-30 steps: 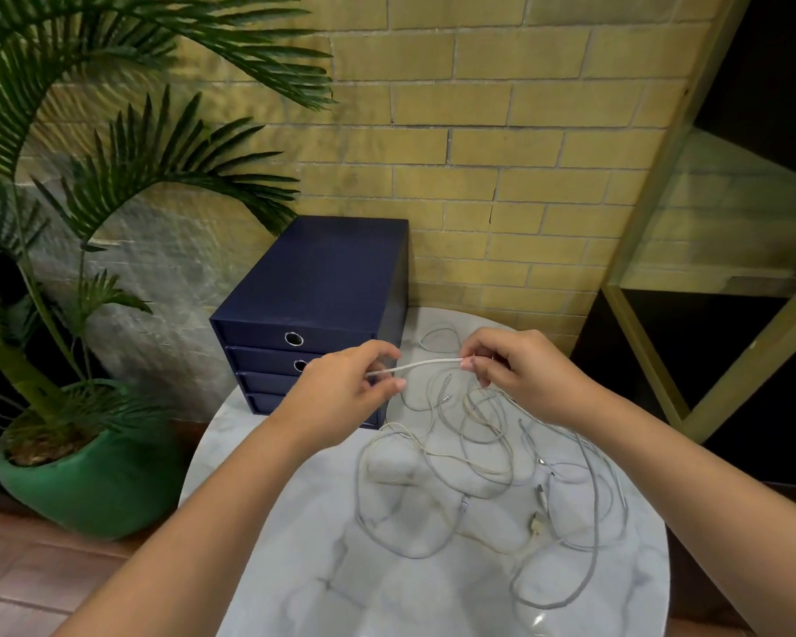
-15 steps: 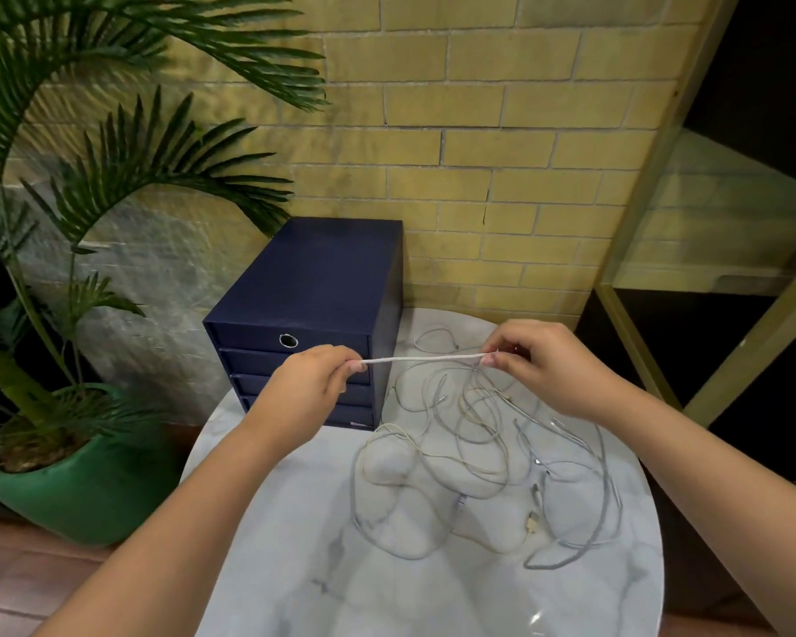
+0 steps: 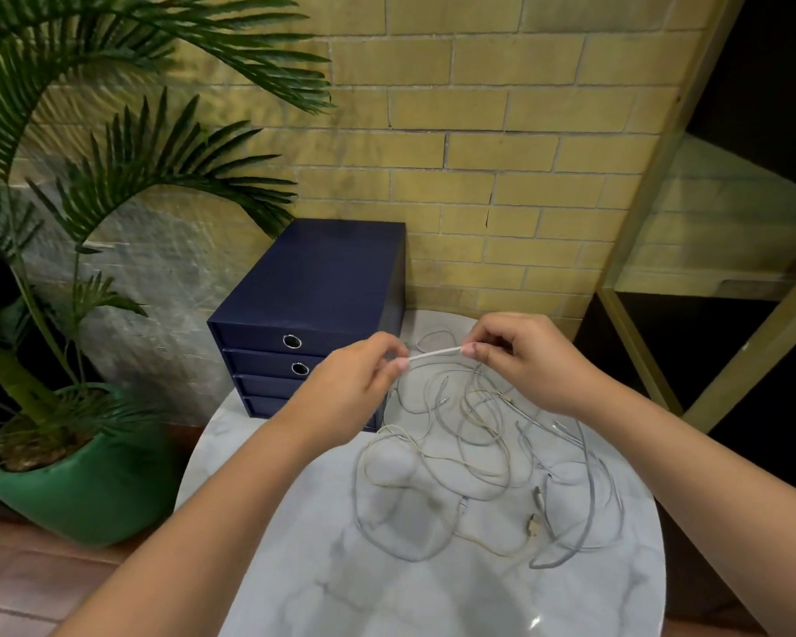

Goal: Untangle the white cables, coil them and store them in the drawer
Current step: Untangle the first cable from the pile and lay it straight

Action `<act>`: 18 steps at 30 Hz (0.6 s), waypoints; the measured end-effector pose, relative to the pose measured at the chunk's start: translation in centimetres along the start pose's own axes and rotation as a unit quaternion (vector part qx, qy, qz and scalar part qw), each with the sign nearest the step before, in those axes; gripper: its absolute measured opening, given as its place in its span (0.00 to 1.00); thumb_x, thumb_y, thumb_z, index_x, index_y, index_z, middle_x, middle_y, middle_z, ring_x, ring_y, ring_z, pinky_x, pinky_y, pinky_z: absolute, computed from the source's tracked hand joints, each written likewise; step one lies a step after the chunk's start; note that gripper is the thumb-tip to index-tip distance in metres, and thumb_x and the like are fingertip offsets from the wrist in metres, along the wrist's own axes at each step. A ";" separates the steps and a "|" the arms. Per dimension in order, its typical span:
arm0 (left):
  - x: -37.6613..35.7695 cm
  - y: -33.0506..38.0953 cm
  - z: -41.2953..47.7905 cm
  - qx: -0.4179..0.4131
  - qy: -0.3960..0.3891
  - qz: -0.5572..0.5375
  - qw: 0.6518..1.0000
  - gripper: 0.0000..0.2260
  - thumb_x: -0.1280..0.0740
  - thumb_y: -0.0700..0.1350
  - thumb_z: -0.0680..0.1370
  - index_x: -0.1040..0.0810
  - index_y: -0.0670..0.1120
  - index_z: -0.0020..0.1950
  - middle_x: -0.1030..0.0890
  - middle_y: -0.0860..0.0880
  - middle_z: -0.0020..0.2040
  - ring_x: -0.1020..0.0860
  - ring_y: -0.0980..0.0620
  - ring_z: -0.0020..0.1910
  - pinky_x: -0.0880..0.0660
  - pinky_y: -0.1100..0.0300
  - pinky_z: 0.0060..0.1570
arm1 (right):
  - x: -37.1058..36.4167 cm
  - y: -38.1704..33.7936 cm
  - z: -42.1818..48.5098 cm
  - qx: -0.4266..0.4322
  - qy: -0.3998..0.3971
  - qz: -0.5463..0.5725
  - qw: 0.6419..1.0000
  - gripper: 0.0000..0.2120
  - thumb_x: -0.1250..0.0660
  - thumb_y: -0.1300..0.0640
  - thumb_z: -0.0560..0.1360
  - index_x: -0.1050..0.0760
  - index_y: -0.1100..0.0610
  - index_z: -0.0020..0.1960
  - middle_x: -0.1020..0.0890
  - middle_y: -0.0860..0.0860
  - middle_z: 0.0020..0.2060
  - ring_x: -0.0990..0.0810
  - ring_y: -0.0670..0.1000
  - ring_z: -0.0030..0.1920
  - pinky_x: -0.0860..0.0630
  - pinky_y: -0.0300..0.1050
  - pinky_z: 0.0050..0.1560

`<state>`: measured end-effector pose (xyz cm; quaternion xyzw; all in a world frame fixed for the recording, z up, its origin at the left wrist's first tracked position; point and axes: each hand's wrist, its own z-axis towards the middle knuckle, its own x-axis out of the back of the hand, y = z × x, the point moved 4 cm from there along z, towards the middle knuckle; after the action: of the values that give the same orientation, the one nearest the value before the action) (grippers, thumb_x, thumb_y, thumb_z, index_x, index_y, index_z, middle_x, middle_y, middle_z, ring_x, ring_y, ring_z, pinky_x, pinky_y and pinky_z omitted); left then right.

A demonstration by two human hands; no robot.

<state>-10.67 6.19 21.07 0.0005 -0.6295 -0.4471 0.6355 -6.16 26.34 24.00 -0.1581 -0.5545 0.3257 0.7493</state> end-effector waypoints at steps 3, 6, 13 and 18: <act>-0.6 2.4 0.4 -0.049 0.019 0.031 0.998 0.10 0.45 0.53 0.83 0.26 0.51 0.54 0.27 0.58 0.39 0.29 0.58 0.41 0.32 0.57 0.41 | -0.7 -0.5 0.0 0.006 -0.012 0.012 1.000 0.04 0.32 0.55 0.76 0.21 0.54 0.44 0.27 0.45 0.29 0.31 0.44 0.31 0.36 0.37 0.33; 0.1 2.0 0.5 -0.050 0.078 0.057 0.994 0.12 0.46 0.52 0.83 0.24 0.50 0.53 0.25 0.58 0.41 0.27 0.56 0.43 0.30 0.56 0.42 | -0.6 -0.1 -0.4 -0.006 -0.027 0.036 0.999 0.02 0.33 0.54 0.76 0.24 0.50 0.48 0.25 0.50 0.31 0.30 0.47 0.32 0.32 0.44 0.34; 1.6 0.1 0.4 -0.022 0.071 0.070 0.995 0.09 0.44 0.52 0.82 0.25 0.54 0.54 0.23 0.60 0.42 0.26 0.60 0.41 0.30 0.59 0.40 | 1.0 1.1 -1.6 -0.027 -0.006 0.018 0.999 0.06 0.34 0.55 0.77 0.24 0.44 0.46 0.23 0.48 0.32 0.27 0.48 0.33 0.29 0.48 0.36; 1.0 2.1 0.4 -0.093 0.088 0.078 0.989 0.08 0.40 0.49 0.82 0.23 0.52 0.57 0.21 0.58 0.47 0.23 0.57 0.45 0.26 0.59 0.45 | 0.5 0.5 -1.1 -0.036 -0.010 -0.002 0.999 0.04 0.35 0.55 0.77 0.22 0.52 0.47 0.22 0.51 0.31 0.28 0.51 0.31 0.29 0.50 0.33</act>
<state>-9.99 7.12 23.16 -0.0687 -0.5252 -0.4508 0.7185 -5.23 27.17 23.70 -0.1799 -0.5736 0.3056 0.7384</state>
